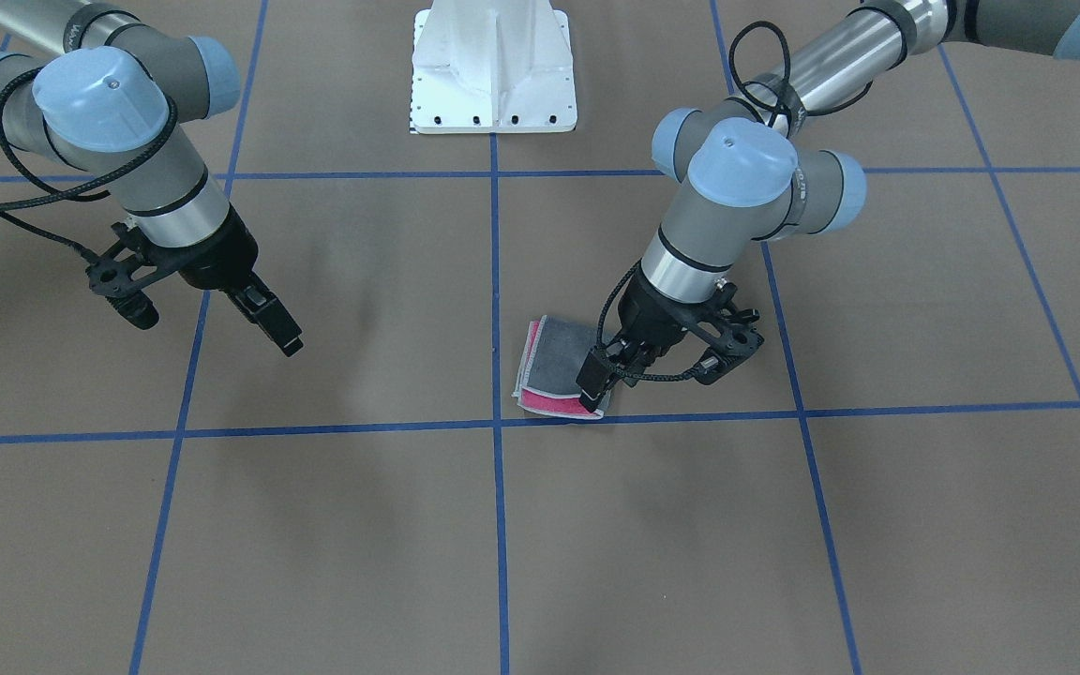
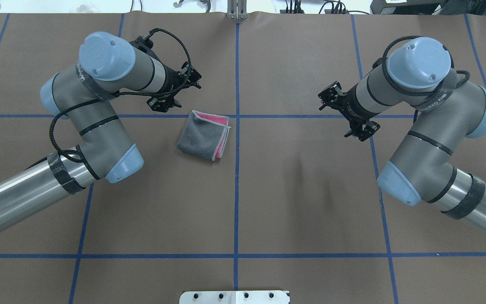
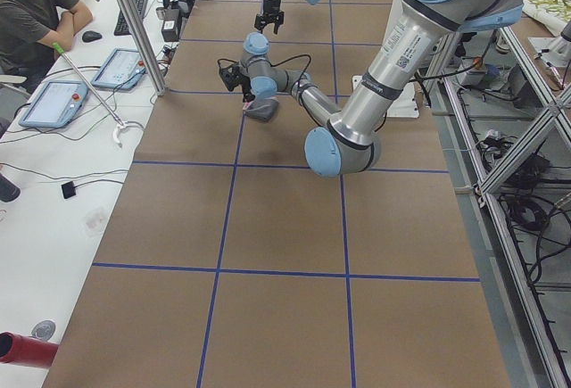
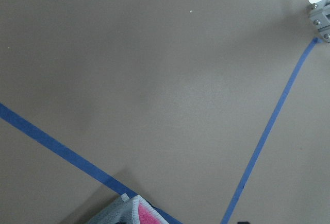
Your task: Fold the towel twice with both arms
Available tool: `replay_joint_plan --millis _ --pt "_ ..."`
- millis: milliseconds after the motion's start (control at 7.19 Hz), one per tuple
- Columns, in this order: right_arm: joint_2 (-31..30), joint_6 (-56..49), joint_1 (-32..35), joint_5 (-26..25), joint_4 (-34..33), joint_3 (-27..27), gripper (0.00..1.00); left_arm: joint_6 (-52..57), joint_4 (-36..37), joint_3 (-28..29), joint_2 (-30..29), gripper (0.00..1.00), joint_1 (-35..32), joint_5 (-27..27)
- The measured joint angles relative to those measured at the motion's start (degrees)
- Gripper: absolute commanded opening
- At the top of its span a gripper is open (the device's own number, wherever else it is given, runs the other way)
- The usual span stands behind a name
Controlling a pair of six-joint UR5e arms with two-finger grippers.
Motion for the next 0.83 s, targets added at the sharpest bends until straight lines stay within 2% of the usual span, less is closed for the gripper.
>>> replay_joint_plan --millis 278,557,835 --pt "-0.31 -1.78 0.80 0.02 -0.27 -0.32 1.00 0.15 0.39 7.33 -5.31 0.46 1.04 0.04" --pt "-0.32 -2.12 0.84 0.01 -0.35 -0.70 1.00 0.01 3.62 9.17 -6.88 0.41 1.46 -0.11" --pt "-0.30 -2.16 0.79 0.06 -0.36 -0.86 1.00 -0.15 11.05 8.97 -8.09 0.39 1.68 -1.85"
